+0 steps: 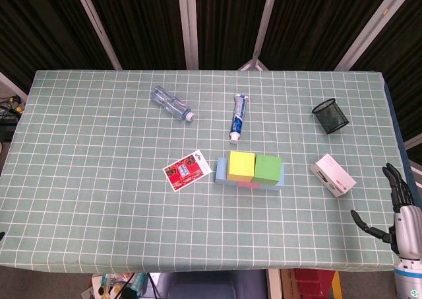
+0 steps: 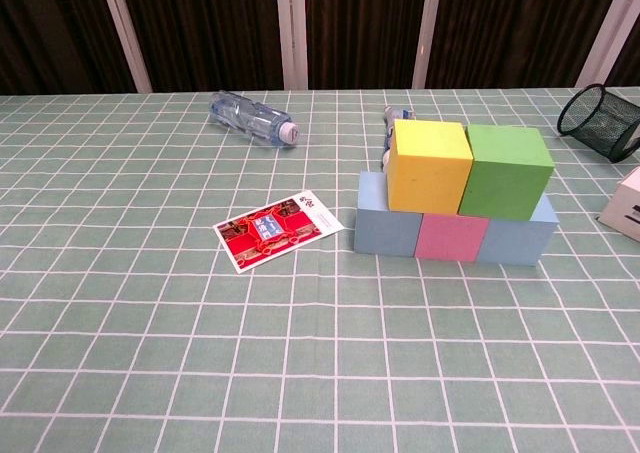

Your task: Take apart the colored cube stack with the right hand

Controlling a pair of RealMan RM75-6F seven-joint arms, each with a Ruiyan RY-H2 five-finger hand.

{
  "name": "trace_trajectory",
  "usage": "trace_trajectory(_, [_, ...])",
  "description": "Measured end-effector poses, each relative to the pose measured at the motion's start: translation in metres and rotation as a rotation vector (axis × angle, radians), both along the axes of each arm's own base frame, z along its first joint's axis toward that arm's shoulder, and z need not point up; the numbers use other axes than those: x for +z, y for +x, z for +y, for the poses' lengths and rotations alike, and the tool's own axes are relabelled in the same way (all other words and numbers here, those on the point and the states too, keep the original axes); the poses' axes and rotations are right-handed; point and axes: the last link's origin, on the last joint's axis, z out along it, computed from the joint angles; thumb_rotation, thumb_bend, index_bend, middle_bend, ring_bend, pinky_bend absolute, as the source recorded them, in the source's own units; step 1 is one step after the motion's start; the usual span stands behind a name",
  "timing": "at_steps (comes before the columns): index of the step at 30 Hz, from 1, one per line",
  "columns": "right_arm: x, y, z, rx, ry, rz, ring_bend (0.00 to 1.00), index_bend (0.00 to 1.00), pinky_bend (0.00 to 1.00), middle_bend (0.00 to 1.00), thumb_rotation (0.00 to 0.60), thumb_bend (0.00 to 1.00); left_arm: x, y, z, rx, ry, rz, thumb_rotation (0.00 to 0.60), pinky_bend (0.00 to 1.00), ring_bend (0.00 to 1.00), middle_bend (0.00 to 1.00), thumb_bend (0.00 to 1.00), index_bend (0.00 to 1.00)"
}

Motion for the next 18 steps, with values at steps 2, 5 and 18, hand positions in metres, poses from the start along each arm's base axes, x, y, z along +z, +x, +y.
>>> trace_trajectory(2, [-0.0002,0.0004,-0.0006,0.013,0.0,0.003,0.09,0.05,0.12,0.03,0.6,0.24,0.0013,-0.0008,0.0003,0.003,0.006,-0.004,0.6,0.0,0.0,0.0,0.18,0.07])
trace_trajectory(5, [-0.0012,0.0003,-0.001,0.014,-0.001,0.012,0.09,0.05,0.1,0.03,0.6,0.23,0.0019,-0.0013,0.0009,0.005,0.006,-0.007,0.6,0.0,0.0,0.0,0.18,0.07])
trace_trajectory(18, [0.0002,-0.0059,0.0008,-0.05,0.016,0.05,0.04,0.03,0.0,0.0,0.6,0.18,-0.0015,0.002,0.0,-0.008,0.0,0.003,0.6,0.0,0.0,0.0,0.18,0.07])
